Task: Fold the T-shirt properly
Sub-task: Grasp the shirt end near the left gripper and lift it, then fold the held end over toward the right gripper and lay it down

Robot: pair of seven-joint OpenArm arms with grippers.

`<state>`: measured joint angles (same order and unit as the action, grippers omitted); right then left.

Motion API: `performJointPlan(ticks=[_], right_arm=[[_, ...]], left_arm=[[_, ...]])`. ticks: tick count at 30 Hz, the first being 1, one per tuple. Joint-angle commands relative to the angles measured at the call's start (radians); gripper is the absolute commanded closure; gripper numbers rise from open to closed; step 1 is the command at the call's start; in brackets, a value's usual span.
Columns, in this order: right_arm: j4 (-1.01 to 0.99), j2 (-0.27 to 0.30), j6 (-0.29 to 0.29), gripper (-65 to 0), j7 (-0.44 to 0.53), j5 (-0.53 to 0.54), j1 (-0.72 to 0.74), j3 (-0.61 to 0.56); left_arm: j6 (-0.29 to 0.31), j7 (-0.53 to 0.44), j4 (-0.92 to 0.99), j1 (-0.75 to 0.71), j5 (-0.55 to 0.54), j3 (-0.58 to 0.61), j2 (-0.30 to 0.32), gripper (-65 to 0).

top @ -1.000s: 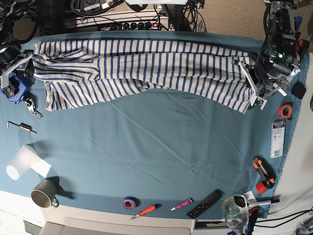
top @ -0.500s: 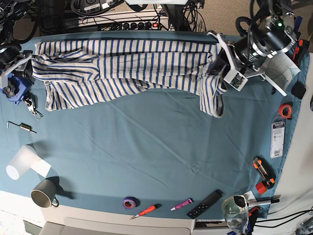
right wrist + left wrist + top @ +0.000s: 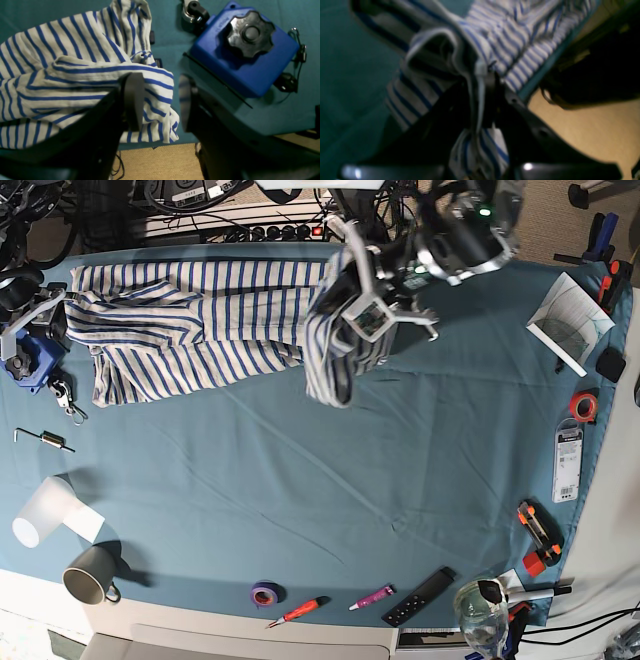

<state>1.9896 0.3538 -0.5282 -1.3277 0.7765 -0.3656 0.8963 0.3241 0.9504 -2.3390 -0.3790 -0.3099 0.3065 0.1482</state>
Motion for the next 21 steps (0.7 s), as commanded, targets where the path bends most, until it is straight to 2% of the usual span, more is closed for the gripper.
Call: performJointPlan(ticks=[1,10,15,18,21], right_arm=[[0.011,0.02,-0.001,-23.2,0.019,0.012,0.003,0.008],[0.011,0.02,0.002,-23.2,0.019,0.012,0.003,0.008],[0.011,0.02,0.002,-23.2,0.018,0.012,0.002,0.008],[0.011,0.02,0.002,-23.2,0.018,0.011,0.003,0.008],[0.011,0.02,0.002,-23.2,0.018,0.012,0.003,0.008]], left_arm=[[-0.004,-0.034,-0.017,0.007,0.009,0.027,-0.014,0.0],[-0.014,-0.073,0.042,0.04,0.108,0.198,-0.066,0.0],[-0.016,-0.083,0.099,0.07,0.118,0.214,-0.102,0.0],[-0.056,-0.087,0.138,0.089,0.121,0.215,-0.114,0.0],[-0.057,-0.087,0.183,0.106,0.119,0.215,-0.115,0.0]])
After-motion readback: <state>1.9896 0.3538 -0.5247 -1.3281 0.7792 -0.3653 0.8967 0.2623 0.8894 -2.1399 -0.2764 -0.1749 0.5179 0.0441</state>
